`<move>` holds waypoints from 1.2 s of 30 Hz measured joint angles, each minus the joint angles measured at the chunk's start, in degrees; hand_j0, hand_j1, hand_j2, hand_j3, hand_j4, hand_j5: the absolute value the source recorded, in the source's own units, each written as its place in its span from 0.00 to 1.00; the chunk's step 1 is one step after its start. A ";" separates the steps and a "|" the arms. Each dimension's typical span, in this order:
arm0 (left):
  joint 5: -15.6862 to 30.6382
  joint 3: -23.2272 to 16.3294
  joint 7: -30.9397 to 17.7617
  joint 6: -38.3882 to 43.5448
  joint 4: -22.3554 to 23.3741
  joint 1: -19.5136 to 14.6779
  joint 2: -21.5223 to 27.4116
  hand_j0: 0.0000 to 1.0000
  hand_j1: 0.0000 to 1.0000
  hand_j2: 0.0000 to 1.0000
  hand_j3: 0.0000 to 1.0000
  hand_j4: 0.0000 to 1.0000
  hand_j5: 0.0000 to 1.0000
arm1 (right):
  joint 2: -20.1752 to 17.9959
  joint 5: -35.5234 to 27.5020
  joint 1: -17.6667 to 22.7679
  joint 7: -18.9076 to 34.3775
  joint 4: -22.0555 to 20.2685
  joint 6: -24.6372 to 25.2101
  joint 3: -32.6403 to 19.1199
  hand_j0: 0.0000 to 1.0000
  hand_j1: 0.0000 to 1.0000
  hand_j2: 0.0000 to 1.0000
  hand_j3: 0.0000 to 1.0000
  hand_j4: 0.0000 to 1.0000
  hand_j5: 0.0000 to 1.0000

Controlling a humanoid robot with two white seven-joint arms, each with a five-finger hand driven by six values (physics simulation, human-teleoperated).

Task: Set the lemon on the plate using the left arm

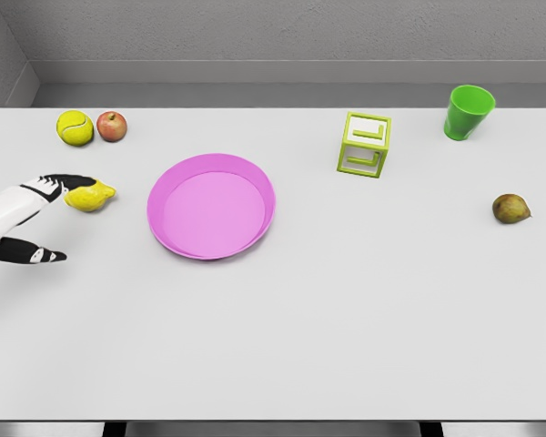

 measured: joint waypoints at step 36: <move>-23.63 -14.24 -3.16 -0.01 15.51 -23.82 -2.40 1.00 1.00 1.00 1.00 1.00 1.00 | 0.00 0.04 0.00 0.01 0.04 0.03 0.11 1.00 1.00 1.00 1.00 1.00 1.00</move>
